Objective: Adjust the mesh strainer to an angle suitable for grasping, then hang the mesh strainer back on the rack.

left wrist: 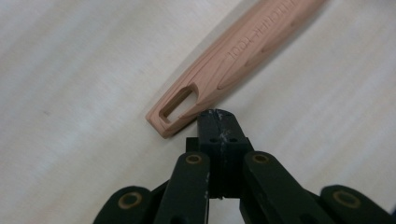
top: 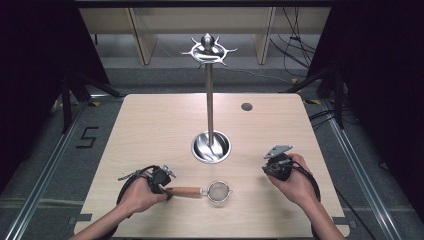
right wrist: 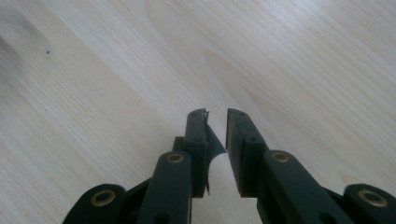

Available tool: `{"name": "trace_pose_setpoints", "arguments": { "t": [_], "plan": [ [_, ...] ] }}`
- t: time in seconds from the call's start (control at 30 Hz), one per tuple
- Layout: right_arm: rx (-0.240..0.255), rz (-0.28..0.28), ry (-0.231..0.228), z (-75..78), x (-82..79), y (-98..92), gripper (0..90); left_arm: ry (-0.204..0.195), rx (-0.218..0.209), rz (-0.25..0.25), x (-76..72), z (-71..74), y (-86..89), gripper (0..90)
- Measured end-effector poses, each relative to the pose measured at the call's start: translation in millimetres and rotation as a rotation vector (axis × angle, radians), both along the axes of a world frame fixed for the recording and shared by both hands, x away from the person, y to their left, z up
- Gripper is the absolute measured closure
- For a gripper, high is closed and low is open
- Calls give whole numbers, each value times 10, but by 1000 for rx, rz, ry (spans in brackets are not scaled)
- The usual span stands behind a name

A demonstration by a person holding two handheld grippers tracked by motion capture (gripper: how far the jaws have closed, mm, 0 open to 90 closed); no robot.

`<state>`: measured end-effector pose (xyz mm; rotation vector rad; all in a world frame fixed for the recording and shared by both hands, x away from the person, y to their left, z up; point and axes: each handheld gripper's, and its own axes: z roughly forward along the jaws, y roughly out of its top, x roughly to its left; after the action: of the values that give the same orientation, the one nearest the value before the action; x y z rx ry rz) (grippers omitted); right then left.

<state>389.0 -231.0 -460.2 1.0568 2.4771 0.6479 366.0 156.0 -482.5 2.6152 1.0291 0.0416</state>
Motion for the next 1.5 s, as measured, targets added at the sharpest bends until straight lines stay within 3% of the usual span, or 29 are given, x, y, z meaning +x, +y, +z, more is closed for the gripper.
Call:
{"name": "trace_pose_setpoints", "arguments": {
  "t": [0.1,0.3,0.4,0.43,0.63,0.67,0.73,0.77,0.87,0.93,1.0,1.03,1.13,1.27,1.3,1.33,1.4,1.5],
  "plan": [
    [0,0,-1,-4,0,0,787,-23,26,-8,134,18,-76,893],
    [3,0,-3,-7,-10,-10,783,-31,21,12,341,8,-239,893],
    [10,-13,22,-5,-29,-13,782,-28,21,36,440,0,-292,892],
    [8,-4,9,-9,-23,-21,782,-32,26,40,464,6,-309,892],
    [9,-7,10,-13,-30,-44,777,-37,-1,88,601,-8,-373,891],
    [10,-4,-1,-23,-27,-49,776,-50,-18,125,609,-14,-394,891],
    [14,-9,-1,-23,-35,-54,775,-55,-33,132,642,-15,-394,891],
    [21,-26,22,-7,-51,-53,772,-57,-42,148,643,-15,-400,891],
    [18,-18,2,-15,-47,-75,767,-65,-55,155,655,-19,-391,889],
    [26,-32,26,-12,-64,-82,762,-69,-71,177,650,-26,-384,879],
    [26,-27,7,-22,-64,-97,757,-70,-90,199,641,-31,-373,837],
    [33,-40,26,-8,-83,-100,754,-68,-97,202,633,-29,-353,806],
    [36,-47,11,-4,-108,-138,746,-68,-117,224,599,-10,-272,703],
    [41,-62,6,0,-121,-181,736,-58,-176,296,566,72,-180,541],
    [48,-71,18,12,-123,-177,733,-40,-173,279,571,97,-150,500],
    [51,-73,13,10,-121,-173,731,-47,-211,331,554,111,-162,472],
    [49,-73,19,16,-119,-153,727,-31,-242,362,546,144,-177,396],
    [50,-64,15,17,-96,-132,721,-47,-245,363,528,162,-226,365]
  ]
}}
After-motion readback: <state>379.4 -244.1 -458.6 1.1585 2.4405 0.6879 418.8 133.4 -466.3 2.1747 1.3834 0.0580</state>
